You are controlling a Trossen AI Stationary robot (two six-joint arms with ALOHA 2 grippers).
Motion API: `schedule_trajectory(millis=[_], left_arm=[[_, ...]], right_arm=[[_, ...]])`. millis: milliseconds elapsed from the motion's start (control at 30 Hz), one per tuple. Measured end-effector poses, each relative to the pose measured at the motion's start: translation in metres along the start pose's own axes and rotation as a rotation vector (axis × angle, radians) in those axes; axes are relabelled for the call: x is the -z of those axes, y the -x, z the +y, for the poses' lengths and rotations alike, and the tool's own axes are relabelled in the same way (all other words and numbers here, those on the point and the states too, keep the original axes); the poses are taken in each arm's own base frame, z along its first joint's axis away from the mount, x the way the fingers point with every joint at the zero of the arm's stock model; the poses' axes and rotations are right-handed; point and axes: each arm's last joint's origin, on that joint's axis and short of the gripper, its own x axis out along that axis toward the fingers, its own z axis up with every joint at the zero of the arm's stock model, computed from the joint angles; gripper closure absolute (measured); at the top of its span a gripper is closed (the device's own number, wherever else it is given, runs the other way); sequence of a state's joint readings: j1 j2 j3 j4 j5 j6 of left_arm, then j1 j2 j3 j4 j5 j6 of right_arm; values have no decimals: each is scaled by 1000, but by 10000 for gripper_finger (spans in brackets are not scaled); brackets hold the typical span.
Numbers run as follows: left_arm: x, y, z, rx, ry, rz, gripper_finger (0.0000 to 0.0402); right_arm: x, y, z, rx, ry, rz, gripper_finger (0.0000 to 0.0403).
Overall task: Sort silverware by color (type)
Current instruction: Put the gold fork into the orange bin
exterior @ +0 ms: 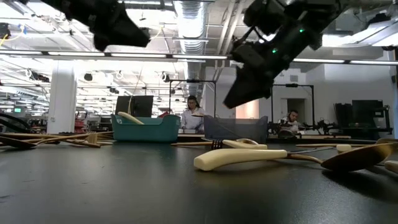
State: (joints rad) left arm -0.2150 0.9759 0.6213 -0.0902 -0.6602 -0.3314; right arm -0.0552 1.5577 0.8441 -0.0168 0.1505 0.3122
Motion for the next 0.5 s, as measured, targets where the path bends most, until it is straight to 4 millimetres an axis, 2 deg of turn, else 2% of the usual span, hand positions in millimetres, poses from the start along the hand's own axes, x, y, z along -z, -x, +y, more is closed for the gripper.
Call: schedule_trajectory(millis=[200,367,500], left_arm=[[3,13,9,-30,74,74,324],[15,14,12,-91,109,155,325],[19,6,10,-179,107,134,325]], right_arm=[[10,-20,1,-16,-16,64,257],[3,-12,22,-97,68,6,257],[-2,-7,13,-18,112,-18,257]])
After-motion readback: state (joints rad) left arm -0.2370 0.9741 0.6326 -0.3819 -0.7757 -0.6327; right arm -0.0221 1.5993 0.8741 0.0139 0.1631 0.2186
